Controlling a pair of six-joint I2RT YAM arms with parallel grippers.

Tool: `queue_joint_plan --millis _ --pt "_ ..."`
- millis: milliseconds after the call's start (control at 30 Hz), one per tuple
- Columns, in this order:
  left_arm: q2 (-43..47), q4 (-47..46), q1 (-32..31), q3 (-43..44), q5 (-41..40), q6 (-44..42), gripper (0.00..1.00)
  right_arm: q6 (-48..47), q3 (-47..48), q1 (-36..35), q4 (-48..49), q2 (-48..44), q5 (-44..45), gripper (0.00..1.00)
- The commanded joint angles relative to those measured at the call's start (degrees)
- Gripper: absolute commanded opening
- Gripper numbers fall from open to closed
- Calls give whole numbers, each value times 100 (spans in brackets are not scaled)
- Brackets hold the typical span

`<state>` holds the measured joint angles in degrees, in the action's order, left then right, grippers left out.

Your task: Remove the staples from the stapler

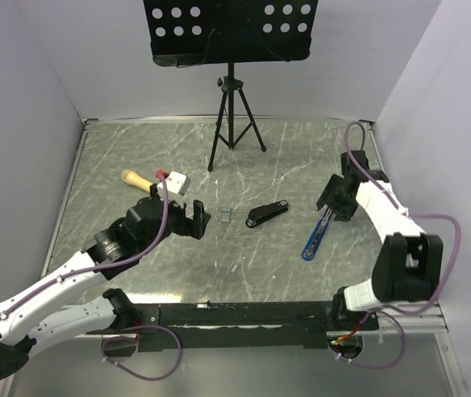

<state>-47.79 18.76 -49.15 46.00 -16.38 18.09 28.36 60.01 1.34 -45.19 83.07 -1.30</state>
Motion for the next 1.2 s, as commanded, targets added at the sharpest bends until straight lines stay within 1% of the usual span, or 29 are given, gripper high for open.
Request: queue_joint_plan --millis 0,67,100,167,200,267,300,367,400,467,500,533,600,733,900,1167 --pt "305 -145 -16 -38 117 2 97 1088 152 -607 -236 -721 -98 68" --pt "428 -233 -7 -117 205 72 97 1556 178 -1099 -166 -748 -46 70" --pt "463 -242 -16 -161 197 90 97 2020 274 -1240 -174 -652 -37 71" --pt "490 -137 -16 -135 4 169 97 2462 458 -1574 -323 -494 -20 71" --pt "516 -119 -25 -109 -84 186 97 2803 633 -1672 -341 -319 -2 71" --pt "604 -171 -16 -143 -233 187 97 3148 880 -1978 -507 -116 120 72" --pt "639 -197 -25 -196 -260 178 97 3454 1168 -2085 -761 111 356 72" --pt "736 -259 -25 -240 -278 169 97 3667 1477 -2304 -947 376 429 73" --pt "745 -294 -25 -258 -269 169 97 3816 1783 -2358 -1131 664 464 73" --pt "719 -303 -25 -258 -278 160 97 3975 2145 -2489 -1412 982 534 73" --pt "701 -286 -16 -241 -287 160 97 4115 2503 -2586 -1570 1288 578 73" --pt "649 -268 -25 -232 -287 160 97 4186 2672 -2639 -1876 1439 665 73" --pt "604 -251 -16 -214 -330 160 97 4309 3006 -2744 -2011 1781 666 72" --pt "552 -259 -25 -223 -322 169 97 4537 3201 -2902 -2064 2117 596 71" --pt "604 -268 -25 -258 -410 186 97 4898 3517 -3131 -2310 2529 710 71" --pt "674 -338 -25 -328 -436 248 97 5065 3474 -3307 -2047 2881 596 70"
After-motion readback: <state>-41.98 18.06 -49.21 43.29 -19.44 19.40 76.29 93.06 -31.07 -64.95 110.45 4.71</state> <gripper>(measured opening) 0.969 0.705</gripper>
